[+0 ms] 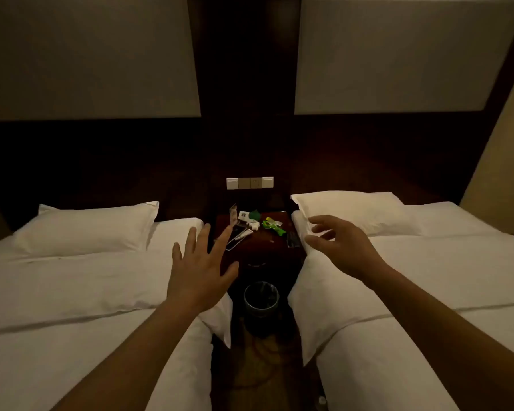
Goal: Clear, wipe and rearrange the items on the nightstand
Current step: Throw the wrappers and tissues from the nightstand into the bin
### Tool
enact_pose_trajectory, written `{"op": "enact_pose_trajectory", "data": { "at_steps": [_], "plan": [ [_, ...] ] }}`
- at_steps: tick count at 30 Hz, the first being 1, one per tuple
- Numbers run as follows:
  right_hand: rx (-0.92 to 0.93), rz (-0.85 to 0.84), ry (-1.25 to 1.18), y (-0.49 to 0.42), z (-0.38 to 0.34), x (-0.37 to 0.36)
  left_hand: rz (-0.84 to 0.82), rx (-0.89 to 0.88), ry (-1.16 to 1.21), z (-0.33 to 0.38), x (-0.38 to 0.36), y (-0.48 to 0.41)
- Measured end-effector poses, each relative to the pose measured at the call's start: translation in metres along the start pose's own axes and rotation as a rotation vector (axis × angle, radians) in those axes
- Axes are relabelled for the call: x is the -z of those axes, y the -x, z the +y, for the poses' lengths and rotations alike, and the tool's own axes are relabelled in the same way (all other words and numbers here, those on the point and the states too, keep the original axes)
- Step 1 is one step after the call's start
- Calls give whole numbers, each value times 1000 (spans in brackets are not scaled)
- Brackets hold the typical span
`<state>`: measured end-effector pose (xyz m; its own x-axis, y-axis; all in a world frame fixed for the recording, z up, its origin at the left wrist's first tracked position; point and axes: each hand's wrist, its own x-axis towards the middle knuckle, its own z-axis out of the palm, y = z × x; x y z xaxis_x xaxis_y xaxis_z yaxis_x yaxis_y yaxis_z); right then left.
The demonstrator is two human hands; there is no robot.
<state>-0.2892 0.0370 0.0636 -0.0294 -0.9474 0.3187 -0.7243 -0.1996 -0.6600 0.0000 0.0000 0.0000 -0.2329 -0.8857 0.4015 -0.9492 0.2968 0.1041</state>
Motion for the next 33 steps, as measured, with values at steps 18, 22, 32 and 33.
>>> {"op": "enact_pose_trajectory", "data": {
  "at_steps": [18,22,32,33],
  "plan": [
    [-110,-190,-56,-290,172,-115,-212,145,-76,-51,-214,-243],
    [-162,-229,-51,-336,210,-145,-296,164,-72,-64,-262,-285],
    [-258,-327,61,-468,302,-272,-469,115,-6,-135,-414,-414],
    [-269,-338,75,-482,311,-287,-492,103,1,-144,-432,-427]
  ]
}}
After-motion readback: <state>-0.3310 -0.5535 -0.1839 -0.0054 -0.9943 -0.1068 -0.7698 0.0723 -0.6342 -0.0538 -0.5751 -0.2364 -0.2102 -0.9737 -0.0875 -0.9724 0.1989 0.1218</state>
